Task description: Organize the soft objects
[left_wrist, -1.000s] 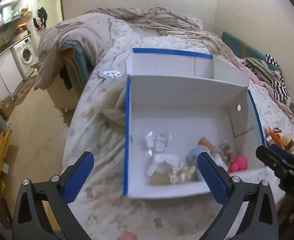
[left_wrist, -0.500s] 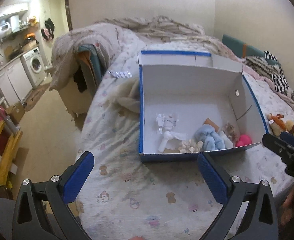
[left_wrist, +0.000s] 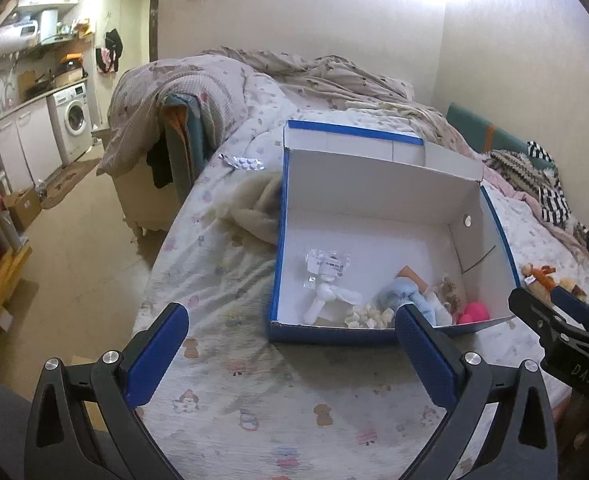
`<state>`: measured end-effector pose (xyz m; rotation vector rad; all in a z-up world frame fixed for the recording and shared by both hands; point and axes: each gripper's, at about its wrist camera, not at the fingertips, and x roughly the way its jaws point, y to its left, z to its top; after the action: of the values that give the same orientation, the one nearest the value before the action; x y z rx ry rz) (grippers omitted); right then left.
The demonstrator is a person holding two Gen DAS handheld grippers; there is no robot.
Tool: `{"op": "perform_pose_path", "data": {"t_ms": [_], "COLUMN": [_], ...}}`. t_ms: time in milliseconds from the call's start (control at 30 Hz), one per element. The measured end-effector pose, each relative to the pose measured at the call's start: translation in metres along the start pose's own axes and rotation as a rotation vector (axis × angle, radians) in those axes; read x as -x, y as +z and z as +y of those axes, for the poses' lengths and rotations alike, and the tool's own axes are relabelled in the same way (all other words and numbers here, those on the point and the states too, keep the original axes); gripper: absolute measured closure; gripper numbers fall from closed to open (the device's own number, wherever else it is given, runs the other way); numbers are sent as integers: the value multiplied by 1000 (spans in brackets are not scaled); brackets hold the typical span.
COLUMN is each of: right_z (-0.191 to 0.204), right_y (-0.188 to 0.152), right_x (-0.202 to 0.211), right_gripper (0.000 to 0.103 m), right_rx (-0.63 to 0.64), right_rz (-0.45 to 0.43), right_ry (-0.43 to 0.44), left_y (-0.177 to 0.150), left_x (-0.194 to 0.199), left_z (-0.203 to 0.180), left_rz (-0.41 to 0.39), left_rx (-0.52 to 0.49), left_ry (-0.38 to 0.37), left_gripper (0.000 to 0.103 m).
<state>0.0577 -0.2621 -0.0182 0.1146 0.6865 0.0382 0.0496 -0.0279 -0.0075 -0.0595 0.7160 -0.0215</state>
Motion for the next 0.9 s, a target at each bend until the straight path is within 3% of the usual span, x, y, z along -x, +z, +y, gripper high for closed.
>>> {"op": "perform_pose_path", "data": {"t_ms": [267,900], "right_z": [5,8], "right_y": [-2,-3], "right_x": [1,2], "right_gripper": [0,0], "right_rx": [20,23], "right_rz": [-2,-9], "right_ry": [-7,8], "left_y": [0,-2], "left_x": [-5,-8], "left_z": [7,4], "left_rz": [24,44], "left_rx": [38,22], "left_ry": [-12,-15], "left_gripper": [0,0]}}
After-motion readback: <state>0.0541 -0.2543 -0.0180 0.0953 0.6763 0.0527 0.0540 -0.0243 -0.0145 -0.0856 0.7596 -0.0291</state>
